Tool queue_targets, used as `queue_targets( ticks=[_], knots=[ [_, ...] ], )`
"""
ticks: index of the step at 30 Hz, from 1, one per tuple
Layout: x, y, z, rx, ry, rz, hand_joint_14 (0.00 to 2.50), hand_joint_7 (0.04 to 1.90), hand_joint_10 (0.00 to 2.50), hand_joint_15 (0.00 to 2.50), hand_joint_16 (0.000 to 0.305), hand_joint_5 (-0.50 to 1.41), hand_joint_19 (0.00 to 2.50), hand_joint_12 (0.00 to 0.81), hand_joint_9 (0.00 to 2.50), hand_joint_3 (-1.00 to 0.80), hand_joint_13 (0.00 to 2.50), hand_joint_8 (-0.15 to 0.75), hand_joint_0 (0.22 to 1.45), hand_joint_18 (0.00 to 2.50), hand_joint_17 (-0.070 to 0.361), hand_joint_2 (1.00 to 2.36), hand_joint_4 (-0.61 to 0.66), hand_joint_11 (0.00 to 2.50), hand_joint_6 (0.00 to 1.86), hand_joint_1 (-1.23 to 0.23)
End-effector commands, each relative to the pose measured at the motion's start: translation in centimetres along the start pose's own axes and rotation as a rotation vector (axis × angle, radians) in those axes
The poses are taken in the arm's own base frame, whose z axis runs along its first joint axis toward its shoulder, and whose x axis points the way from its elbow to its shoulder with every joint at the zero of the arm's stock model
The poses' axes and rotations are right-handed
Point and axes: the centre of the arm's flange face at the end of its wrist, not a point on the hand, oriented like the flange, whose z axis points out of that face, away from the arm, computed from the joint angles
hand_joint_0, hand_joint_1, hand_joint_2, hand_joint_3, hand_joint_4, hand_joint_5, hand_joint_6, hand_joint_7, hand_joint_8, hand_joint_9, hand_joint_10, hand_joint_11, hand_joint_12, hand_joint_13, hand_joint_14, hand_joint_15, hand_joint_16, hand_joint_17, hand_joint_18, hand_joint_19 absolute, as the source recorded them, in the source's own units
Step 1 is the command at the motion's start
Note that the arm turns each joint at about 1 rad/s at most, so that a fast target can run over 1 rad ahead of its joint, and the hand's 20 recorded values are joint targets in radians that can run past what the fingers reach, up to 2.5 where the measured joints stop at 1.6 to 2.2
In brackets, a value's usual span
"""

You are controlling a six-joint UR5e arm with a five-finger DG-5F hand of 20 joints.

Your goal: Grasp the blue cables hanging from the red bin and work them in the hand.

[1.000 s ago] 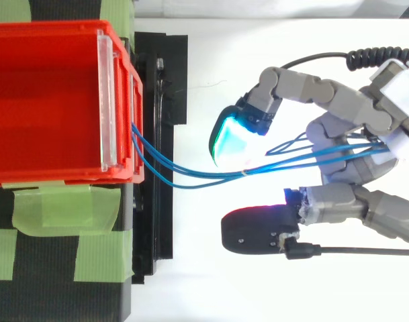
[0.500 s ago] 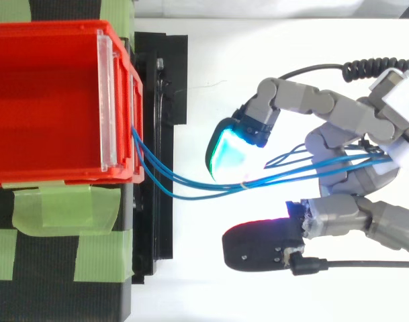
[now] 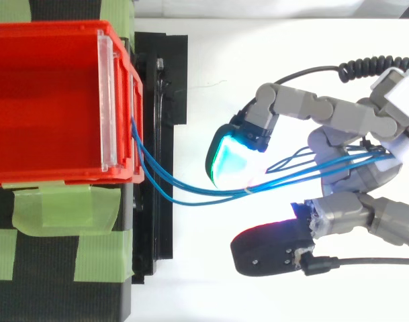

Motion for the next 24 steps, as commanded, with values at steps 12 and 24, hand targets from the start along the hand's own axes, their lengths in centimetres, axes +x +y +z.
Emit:
queue_targets(
  ticks=[12,24],
  knots=[
    [-0.01,-0.03,-0.02,0.001,0.001,0.000,2.50,1.22,2.50,2.15,0.210,0.42,0.77,0.706,1.71,-0.34,2.10,0.580,0.96,2.50,0.158,1.03,0.25,2.50,0.02,-0.66],
    [-0.05,-0.06,-0.02,0.004,-0.003,0.000,2.50,1.23,2.50,2.15,0.210,0.43,0.77,0.706,1.71,-0.23,2.10,0.580,0.98,2.50,0.158,1.02,0.20,2.50,0.02,-0.66]
  ],
)
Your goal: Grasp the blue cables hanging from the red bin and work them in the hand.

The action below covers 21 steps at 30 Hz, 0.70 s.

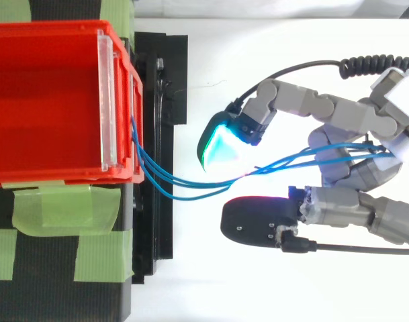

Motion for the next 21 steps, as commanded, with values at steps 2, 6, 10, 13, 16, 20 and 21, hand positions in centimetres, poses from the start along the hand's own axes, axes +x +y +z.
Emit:
queue_targets(
  ticks=[2,6,10,13,16,20,21],
  knots=[
    [-0.01,0.00,-0.02,0.002,-0.002,0.002,2.50,1.23,2.50,2.15,0.210,0.42,0.77,0.706,1.71,-0.27,2.10,0.580,0.99,2.50,0.158,1.02,0.20,2.50,0.02,-0.66],
    [0.00,0.01,-0.02,0.001,-0.001,0.006,2.50,1.24,2.50,2.15,0.210,0.40,0.77,0.706,1.71,-0.53,2.10,0.580,0.93,2.50,0.158,1.02,0.24,2.50,0.02,-0.62],
    [0.05,-0.06,-0.02,0.001,0.000,0.005,2.50,1.33,2.50,2.15,0.210,0.44,0.77,0.706,1.71,-0.66,2.10,0.580,0.91,2.50,0.158,1.02,0.24,2.50,0.01,-0.60],
    [0.00,0.01,-0.02,0.001,-0.001,0.006,2.50,1.36,2.50,2.15,0.210,0.45,0.77,0.706,1.71,-0.64,2.10,0.580,0.90,2.50,0.158,1.02,0.25,2.50,0.01,-0.60],
    [-0.08,-0.04,0.04,0.002,-0.004,0.006,2.50,1.38,2.50,2.15,0.210,0.46,0.77,0.706,1.71,-0.63,2.10,0.580,0.91,2.50,0.158,1.02,0.26,2.50,0.01,-0.60],
    [-0.03,-0.05,-0.04,0.004,-0.001,0.002,2.50,1.39,2.50,2.15,0.210,0.47,0.77,0.706,1.71,-0.63,2.10,0.580,0.91,2.50,0.158,1.02,0.27,2.50,0.01,-0.60],
    [-0.03,-0.05,-0.04,0.004,-0.001,0.002,2.50,1.40,2.50,2.15,0.210,0.47,0.77,0.706,1.71,-0.64,2.10,0.580,0.92,2.50,0.158,1.02,0.26,2.50,0.01,-0.61]
  ],
)
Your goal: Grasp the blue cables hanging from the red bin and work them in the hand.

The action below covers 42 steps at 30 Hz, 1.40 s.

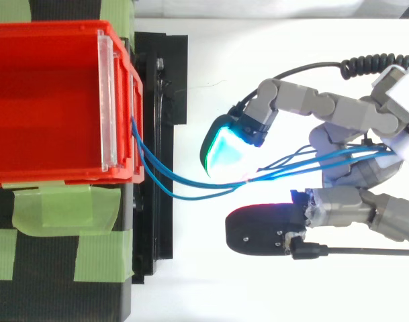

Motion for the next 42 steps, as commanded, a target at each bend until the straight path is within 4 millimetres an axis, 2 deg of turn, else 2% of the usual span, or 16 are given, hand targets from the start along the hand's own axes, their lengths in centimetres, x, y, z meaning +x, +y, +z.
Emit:
queue_targets(
  ticks=[1,8,12,15,17,20,29,42],
  knots=[
    [0.01,0.00,-0.05,0.001,0.002,-0.003,2.50,1.40,2.50,2.15,0.210,0.47,0.77,0.706,1.71,-0.65,2.10,0.580,0.92,2.50,0.158,1.02,0.27,2.50,0.01,-0.61],
    [-0.05,-0.04,0.01,0.002,0.000,0.003,2.50,1.40,2.50,2.15,0.210,0.48,0.77,0.706,1.71,-0.58,2.10,0.580,0.92,2.50,0.158,1.02,0.25,2.50,0.01,-0.63],
    [-0.03,0.00,0.02,0.000,0.001,0.006,2.50,1.38,2.50,2.15,0.210,0.47,0.77,0.706,1.71,-0.48,2.10,0.580,0.93,2.50,0.158,1.02,0.26,2.50,0.01,-0.64],
    [-0.03,0.00,0.02,0.000,0.001,0.006,2.50,1.34,2.50,2.15,0.210,0.46,0.77,0.706,1.71,-0.35,2.10,0.580,0.93,2.50,0.158,1.03,0.27,2.50,0.01,-0.64],
    [-0.04,-0.01,0.02,0.001,0.000,0.006,2.50,1.30,2.50,2.15,0.210,0.43,0.77,0.706,1.71,-0.16,2.10,0.580,0.95,2.50,0.158,1.03,0.26,2.50,0.01,-0.62],
    [-0.04,-0.01,0.02,0.001,0.000,0.006,2.50,1.29,2.50,2.15,0.210,0.42,0.77,0.706,1.71,-0.04,2.10,0.580,0.96,2.50,0.158,1.03,0.24,2.50,0.01,-0.61],
    [-0.10,-0.05,0.07,0.001,0.000,0.004,2.50,1.26,2.50,2.15,0.210,0.39,0.77,0.706,1.71,0.09,2.10,0.580,0.98,2.50,0.158,1.02,0.26,2.50,0.01,-0.60],
    [-0.06,-0.10,0.15,-0.002,0.000,0.005,2.50,1.24,2.50,2.15,0.210,0.35,0.77,0.706,1.71,0.31,2.10,0.580,1.00,2.50,0.158,1.00,0.29,2.50,0.01,-0.67]
  ],
)
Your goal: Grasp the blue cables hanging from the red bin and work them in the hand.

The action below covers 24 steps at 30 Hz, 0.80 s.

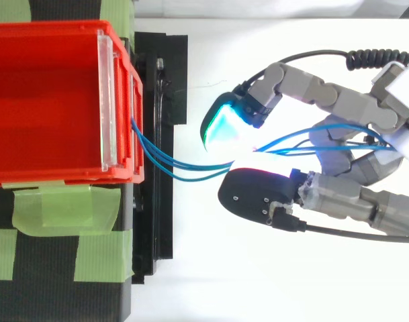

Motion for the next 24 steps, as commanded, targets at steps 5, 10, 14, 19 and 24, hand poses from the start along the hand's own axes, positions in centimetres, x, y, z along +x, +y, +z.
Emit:
queue_targets(
  ticks=[5,10,14,19,24],
  knots=[
    [0.02,0.05,0.00,-0.002,0.000,0.001,2.50,1.25,2.50,2.15,0.210,0.34,0.77,0.706,1.71,-0.09,2.10,0.580,0.93,2.50,0.158,1.02,0.30,2.50,0.01,-0.67],
    [0.02,0.05,0.00,-0.002,0.000,0.001,2.50,1.31,2.50,2.15,0.210,0.36,0.77,0.706,1.71,-0.48,2.10,0.580,0.89,2.50,0.158,1.02,0.25,2.50,0.01,-0.61],
    [0.02,0.05,0.00,-0.002,0.000,0.001,2.50,1.36,2.50,2.15,0.210,0.39,0.77,0.706,1.71,-0.58,2.10,0.580,0.90,2.50,0.158,1.02,0.25,2.50,0.01,-0.60],
    [0.07,-0.02,0.00,-0.001,0.001,0.000,2.50,1.42,2.50,2.15,0.210,0.40,0.77,0.706,1.71,-0.66,2.10,0.580,0.89,2.50,0.158,1.02,0.24,2.50,0.01,-0.60],
    [0.09,0.10,-0.06,-0.003,0.003,0.003,2.50,1.49,2.50,2.15,0.210,0.43,0.77,0.706,1.71,-0.69,2.10,0.580,0.88,2.50,0.158,1.01,0.25,2.50,0.00,-0.61]
  ],
)
